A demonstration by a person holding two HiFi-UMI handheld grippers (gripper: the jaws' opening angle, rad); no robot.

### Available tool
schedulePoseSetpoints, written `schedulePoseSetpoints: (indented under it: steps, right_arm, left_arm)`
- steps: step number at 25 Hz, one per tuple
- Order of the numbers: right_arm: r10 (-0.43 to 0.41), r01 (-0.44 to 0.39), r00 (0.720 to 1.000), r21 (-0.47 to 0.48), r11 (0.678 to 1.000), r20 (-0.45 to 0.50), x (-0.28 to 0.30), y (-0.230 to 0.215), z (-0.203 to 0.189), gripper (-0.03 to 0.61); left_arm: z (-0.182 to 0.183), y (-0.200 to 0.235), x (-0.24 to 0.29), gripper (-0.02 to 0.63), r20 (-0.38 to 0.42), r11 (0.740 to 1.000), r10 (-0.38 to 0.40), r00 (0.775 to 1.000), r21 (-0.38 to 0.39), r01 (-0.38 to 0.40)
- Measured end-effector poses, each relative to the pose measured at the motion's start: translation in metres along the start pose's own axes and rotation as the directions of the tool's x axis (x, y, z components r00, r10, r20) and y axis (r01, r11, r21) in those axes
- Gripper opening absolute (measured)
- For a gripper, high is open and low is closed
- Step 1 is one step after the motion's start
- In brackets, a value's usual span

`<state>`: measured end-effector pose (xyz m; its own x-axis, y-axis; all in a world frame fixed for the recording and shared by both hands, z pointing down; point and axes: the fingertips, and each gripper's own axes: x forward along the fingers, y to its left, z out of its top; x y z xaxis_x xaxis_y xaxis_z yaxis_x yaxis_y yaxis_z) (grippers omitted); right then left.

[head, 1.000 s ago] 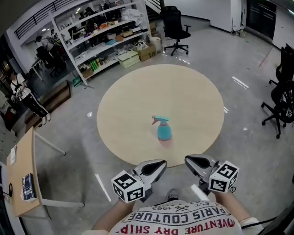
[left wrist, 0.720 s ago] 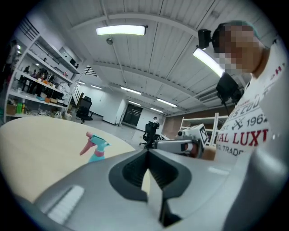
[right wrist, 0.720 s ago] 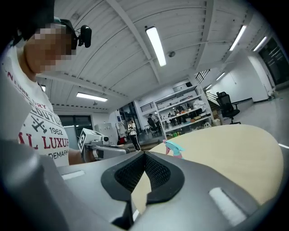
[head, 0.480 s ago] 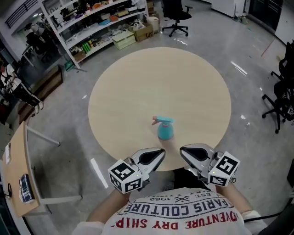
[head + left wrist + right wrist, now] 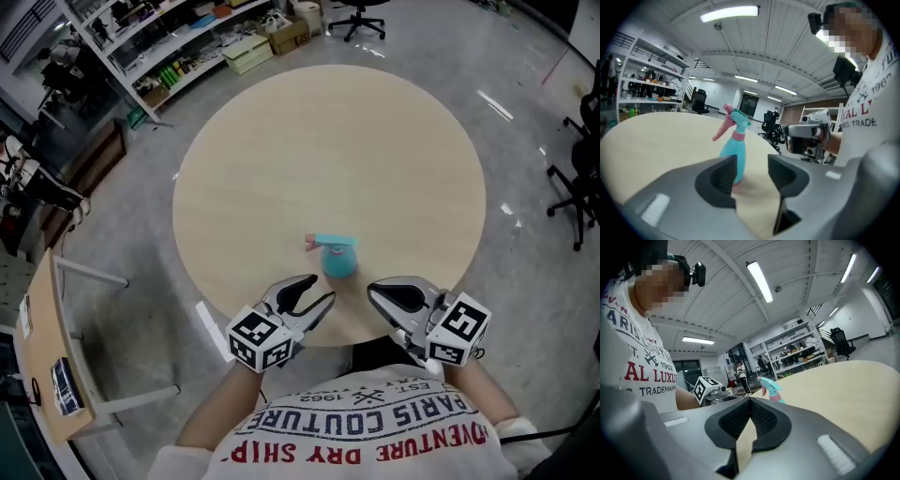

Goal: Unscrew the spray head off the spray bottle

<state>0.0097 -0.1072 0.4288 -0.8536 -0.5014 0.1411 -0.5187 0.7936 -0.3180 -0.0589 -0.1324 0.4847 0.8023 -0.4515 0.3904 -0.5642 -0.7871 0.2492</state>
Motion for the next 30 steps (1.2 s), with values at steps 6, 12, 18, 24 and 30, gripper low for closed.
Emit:
schedulePoseSetpoints:
  steps: [6, 12, 18, 24, 30]
  right_arm:
    - [-0.021, 0.021, 0.998, -0.003, 1.0, -0.051, 0.0, -0.011, -0.013, 0.0]
    - [-0.049, 0.05, 0.996, 0.012, 0.999, -0.078, 0.002, -0.031, -0.019, 0.0]
    - [-0.051, 0.054, 0.994, 0.024, 0.998, -0.095, 0.006, -0.041, -0.024, 0.0]
    - [-0.086, 0.083, 0.988, -0.029, 0.996, -0.129, 0.013, -0.055, -0.032, 0.002]
    - [-0.132, 0.12, 0.987, -0.126, 0.985, -0.091, 0.042, -0.068, -0.023, 0.157]
  left_arm:
    - [-0.03, 0.035, 0.045, 0.447, -0.036, 0.999, 0.033, 0.999, 0.039, -0.032]
    - [-0.048, 0.049, 0.077, 0.486, -0.14, 0.985, 0.061, 0.988, 0.171, -0.037]
    - [-0.059, 0.059, 0.087, 0.385, -0.187, 0.98, 0.077, 0.979, 0.196, -0.039]
    - [-0.058, 0.058, 0.093, 0.348, -0.184, 0.975, 0.075, 0.98, 0.219, -0.033]
    - [-0.061, 0.058, 0.096, 0.348, -0.193, 0.976, 0.125, 0.973, 0.199, -0.085]
